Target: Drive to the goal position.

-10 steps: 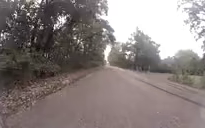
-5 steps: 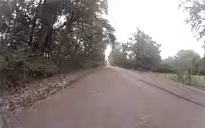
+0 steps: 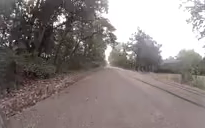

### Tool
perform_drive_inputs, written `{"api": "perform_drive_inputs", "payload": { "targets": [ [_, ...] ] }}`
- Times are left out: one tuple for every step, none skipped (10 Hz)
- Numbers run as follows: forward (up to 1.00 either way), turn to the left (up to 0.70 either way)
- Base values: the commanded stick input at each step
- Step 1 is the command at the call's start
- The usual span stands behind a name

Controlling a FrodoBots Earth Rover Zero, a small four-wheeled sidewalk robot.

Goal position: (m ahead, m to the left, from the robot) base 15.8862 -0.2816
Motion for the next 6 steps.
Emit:
{"api": "perform_drive_inputs", "payload": {
  "targets": [
    [0.7, 0.0],
    [0.7, 0.0],
    [0.7, 0.0],
    [0.7, 0.0],
    [0.7, 0.0],
    [0.7, 0.0]
  ]
}}
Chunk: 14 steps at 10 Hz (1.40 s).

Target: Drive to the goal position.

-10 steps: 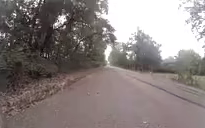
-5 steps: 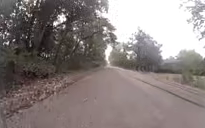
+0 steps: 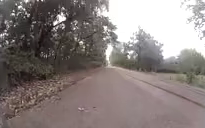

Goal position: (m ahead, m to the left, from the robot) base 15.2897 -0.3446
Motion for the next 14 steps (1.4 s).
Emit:
{"api": "perform_drive_inputs", "payload": {
  "targets": [
    [0.7, 0.0],
    [0.7, 0.0],
    [0.7, 0.0],
    [0.7, 0.0],
    [0.7, 0.0],
    [0.7, -0.05],
    [0.7, -0.27],
    [0.7, -0.29],
    [0.7, -0.28],
    [0.7, -0.17],
    [0.7, -0.06],
    [0.7, 0.0],
    [0.7, 0.0],
    [0.7, 0.0]
  ]
}}
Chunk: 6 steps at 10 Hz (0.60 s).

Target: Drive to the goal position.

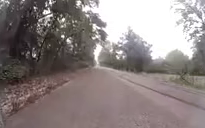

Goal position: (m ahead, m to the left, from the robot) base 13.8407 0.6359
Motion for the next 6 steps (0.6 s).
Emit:
{"api": "perform_drive_inputs", "payload": {
  "targets": [
    [0.7, 0.0],
    [0.7, 0.0],
    [0.7, 0.0],
    [0.7, 0.0],
    [0.7, 0.0],
    [0.7, 0.0]
  ]
}}
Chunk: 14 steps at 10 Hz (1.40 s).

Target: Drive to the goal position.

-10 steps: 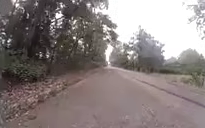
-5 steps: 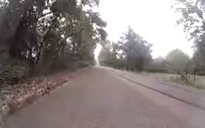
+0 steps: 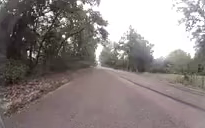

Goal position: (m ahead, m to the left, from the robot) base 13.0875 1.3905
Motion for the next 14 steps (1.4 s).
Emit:
{"api": "perform_drive_inputs", "payload": {
  "targets": [
    [0.7, 0.0],
    [0.7, 0.0],
    [0.7, 0.0],
    [0.7, 0.0],
    [0.7, 0.0],
    [0.7, 0.0],
    [0.7, 0.03],
    [0.7, 0.14],
    [0.7, 0.29],
    [0.7, 0.35],
    [0.7, 0.35],
    [0.7, 0.29],
    [0.7, 0.0],
    [0.7, 0.0]
  ]
}}
